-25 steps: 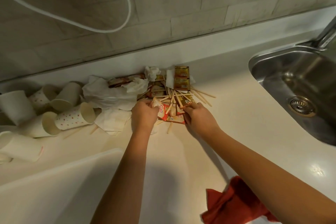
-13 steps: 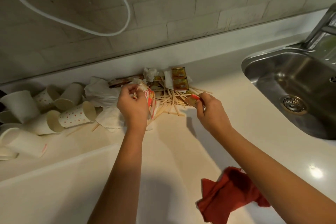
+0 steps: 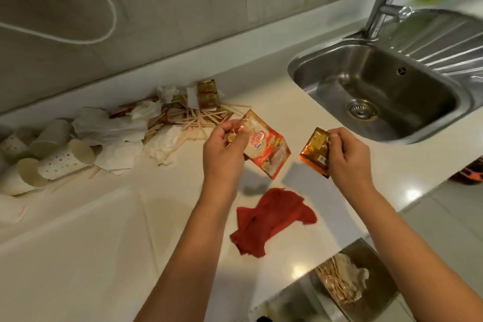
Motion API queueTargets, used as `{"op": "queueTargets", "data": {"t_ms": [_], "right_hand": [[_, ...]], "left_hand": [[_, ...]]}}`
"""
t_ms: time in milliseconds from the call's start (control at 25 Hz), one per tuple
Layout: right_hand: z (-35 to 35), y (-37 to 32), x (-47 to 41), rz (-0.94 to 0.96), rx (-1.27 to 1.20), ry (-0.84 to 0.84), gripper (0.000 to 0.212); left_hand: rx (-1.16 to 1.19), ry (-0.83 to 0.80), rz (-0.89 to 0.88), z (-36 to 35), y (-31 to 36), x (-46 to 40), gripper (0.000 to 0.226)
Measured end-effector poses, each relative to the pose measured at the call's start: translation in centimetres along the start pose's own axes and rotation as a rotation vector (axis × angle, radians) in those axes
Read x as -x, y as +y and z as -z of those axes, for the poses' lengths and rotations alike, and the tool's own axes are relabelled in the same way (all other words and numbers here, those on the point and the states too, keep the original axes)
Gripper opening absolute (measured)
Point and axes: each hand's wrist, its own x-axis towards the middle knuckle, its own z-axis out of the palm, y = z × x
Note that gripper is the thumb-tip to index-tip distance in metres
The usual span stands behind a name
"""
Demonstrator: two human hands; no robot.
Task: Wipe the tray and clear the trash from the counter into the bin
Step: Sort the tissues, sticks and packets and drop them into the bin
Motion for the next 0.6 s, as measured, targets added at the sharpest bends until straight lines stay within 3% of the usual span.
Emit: {"op": "queueTargets", "data": {"t_ms": [360, 600], "right_hand": [[12.0, 11.6, 7.9, -0.278, 0.035, 0.305, 0.021], [15.5, 18.7, 15.5, -0.477, 0.160, 0.097, 0.016]], "left_hand": [[-0.186, -0.325, 0.041, -9.2, -8.5, 10.6, 0.028], [-0.413, -0.527, 0.145, -12.3, -16.9, 16.8, 0.018]]}}
